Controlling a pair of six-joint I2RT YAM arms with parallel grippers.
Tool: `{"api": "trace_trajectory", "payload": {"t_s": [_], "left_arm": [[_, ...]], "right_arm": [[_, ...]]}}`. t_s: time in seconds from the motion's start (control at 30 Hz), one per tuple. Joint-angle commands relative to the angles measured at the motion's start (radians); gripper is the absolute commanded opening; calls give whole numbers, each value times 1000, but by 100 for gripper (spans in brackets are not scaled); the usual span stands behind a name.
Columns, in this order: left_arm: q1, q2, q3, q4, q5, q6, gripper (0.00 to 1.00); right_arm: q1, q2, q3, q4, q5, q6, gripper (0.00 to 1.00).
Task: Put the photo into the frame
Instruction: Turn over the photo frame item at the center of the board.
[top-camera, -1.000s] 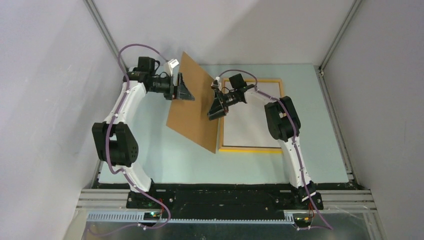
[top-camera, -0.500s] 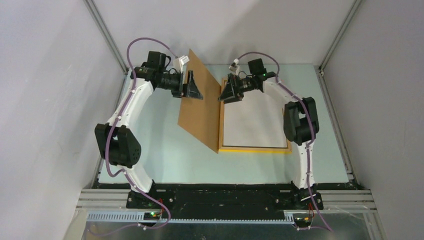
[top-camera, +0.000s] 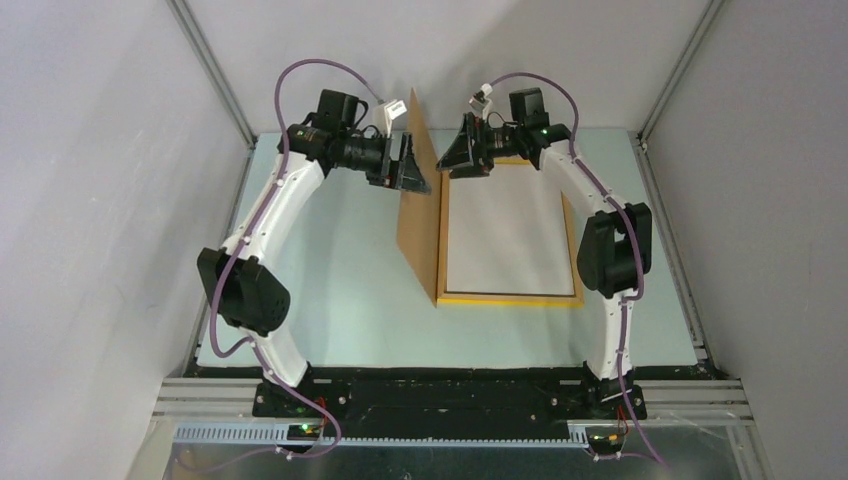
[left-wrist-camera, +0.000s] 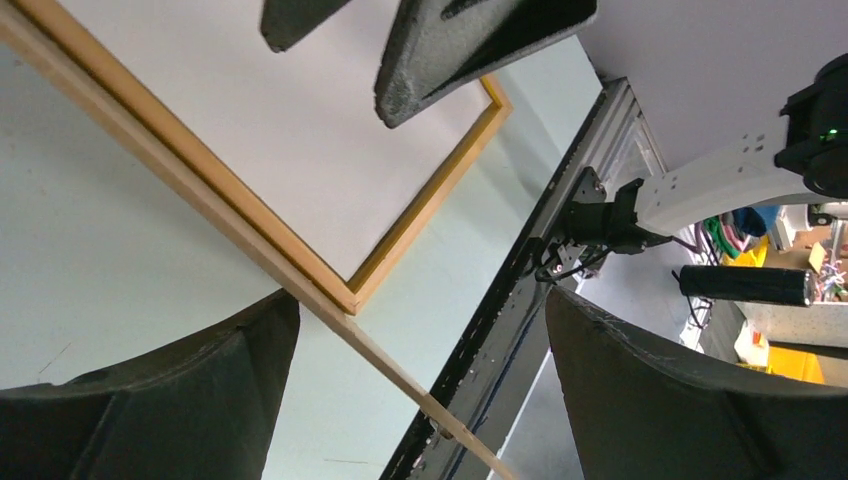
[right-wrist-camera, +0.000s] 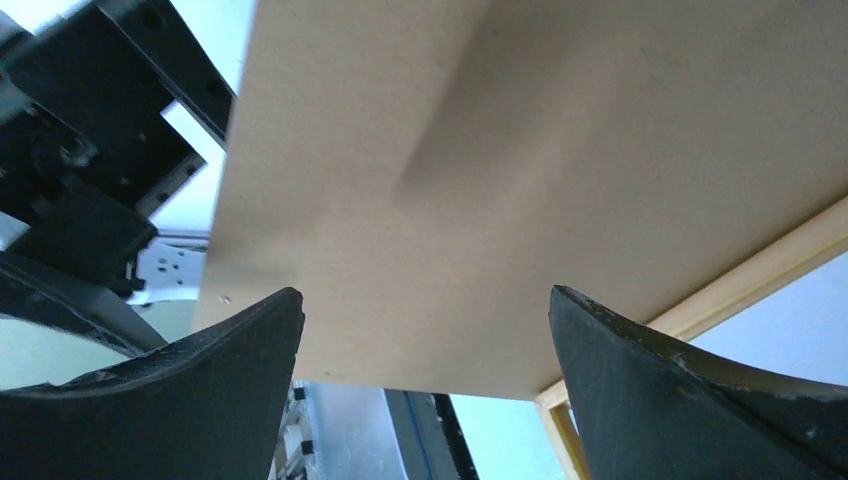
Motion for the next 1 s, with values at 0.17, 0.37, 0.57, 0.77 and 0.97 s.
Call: {"api": "trace_trajectory", "payload": {"t_s": [0.17, 0.37, 0.57, 0.77, 0.97], "left_arm": [[-87, 20, 66, 20, 87, -25, 96], [-142, 27, 74, 20, 88, -14, 96], [-167, 46, 81, 20, 81, -15, 96], [-181, 67, 85, 20, 85, -17, 97], [-190, 79, 94, 21, 87, -16, 97]], "right_arm": [[-5, -77, 78, 159, -46, 232, 98], [-9, -80, 109, 175, -28, 262, 98], [-14, -115, 89, 105, 13, 223, 98], [-21, -164, 84, -38, 116, 104, 97], [-23, -177, 95, -133, 227, 28, 97]]}}
